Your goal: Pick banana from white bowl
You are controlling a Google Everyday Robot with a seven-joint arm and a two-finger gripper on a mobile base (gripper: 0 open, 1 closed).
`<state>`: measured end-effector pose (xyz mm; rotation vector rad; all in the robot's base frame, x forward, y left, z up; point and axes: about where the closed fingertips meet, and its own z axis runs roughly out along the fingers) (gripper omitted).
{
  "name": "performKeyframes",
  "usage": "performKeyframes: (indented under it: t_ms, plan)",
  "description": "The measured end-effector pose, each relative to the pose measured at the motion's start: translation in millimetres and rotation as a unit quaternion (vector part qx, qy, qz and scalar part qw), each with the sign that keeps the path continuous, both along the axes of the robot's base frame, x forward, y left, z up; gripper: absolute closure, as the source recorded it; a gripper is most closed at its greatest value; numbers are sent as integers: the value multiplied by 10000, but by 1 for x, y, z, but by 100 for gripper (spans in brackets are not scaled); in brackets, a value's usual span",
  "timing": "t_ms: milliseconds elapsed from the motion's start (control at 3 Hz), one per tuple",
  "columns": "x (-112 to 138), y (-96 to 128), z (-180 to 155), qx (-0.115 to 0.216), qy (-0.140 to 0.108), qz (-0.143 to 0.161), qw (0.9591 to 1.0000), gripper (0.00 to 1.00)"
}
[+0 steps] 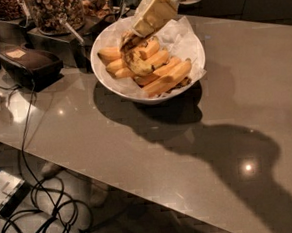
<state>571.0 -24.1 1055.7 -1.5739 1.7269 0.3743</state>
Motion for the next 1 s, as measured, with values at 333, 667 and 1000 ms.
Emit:
performKeyframes:
  t_ms: [333, 667, 1000]
  plan:
    - [-14, 5, 10, 197, -123, -18, 9997, 100]
    - [-41, 7, 25, 451, -313, -171, 9983, 100]
    - [-41, 7, 25, 449, -317, -164, 9984, 100]
